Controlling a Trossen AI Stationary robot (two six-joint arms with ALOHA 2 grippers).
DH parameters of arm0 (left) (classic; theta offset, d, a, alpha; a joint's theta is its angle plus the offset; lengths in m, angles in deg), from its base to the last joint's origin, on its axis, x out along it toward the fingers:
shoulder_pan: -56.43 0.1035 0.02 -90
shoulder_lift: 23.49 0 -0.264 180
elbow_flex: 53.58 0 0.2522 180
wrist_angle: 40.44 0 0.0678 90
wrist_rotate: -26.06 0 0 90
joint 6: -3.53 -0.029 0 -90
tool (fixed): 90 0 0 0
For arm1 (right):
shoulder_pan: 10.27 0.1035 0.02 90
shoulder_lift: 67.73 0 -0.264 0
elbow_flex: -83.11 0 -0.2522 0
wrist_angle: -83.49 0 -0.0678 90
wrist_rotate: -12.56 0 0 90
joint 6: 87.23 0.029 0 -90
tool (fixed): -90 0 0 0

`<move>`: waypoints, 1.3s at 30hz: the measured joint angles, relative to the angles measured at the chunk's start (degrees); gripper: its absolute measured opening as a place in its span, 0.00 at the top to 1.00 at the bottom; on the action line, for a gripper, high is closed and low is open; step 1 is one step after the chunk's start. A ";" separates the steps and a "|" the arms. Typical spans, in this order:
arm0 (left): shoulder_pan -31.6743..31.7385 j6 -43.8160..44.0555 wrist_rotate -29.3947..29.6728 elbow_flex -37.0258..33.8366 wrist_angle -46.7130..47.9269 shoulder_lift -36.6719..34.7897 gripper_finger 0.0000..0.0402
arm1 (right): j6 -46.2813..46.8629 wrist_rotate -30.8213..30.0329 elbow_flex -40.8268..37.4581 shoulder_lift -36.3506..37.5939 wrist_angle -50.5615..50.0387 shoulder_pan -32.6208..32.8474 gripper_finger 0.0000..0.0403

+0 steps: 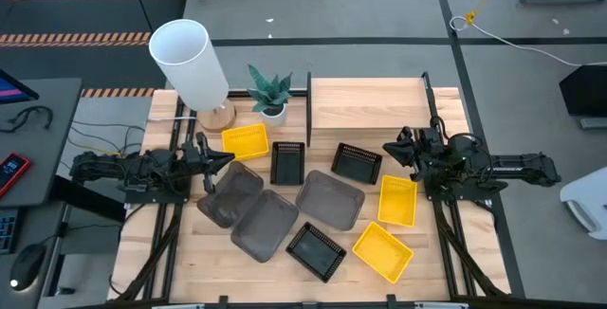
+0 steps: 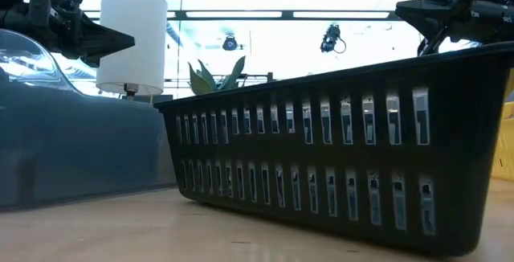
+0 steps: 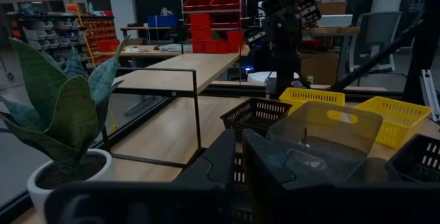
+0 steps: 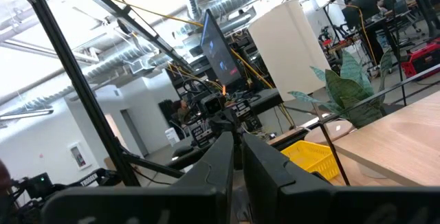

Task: Stack baskets on shelf by color

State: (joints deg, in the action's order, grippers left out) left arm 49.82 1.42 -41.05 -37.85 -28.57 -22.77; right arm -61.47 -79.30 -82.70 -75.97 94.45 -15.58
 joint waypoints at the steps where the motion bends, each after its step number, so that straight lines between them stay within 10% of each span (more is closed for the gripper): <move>1: 0.00 0.00 -0.02 0.00 0.00 0.01 0.92 | -0.01 -0.01 0.01 0.00 0.01 0.01 0.91; 15: 0.00 0.00 -0.02 -0.01 0.00 0.02 0.90 | -1.00 -0.86 -0.01 -0.01 0.16 -0.01 0.91; 26: 0.02 0.00 0.00 -0.01 0.00 0.00 0.93 | 7.06 -25.67 0.04 0.01 16.11 -0.05 0.91; 32: 0.02 0.00 0.00 0.01 0.00 0.02 0.91 | 15.02 -23.68 0.03 0.01 15.81 -0.05 0.91; 39: 0.01 0.00 0.00 0.01 0.00 0.00 0.93 | 19.63 -4.42 0.04 0.01 15.94 -0.05 0.91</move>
State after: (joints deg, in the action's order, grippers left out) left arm 49.83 1.42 -41.05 -37.84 -28.57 -22.77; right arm -41.84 -83.72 -82.66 -75.96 110.40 -15.63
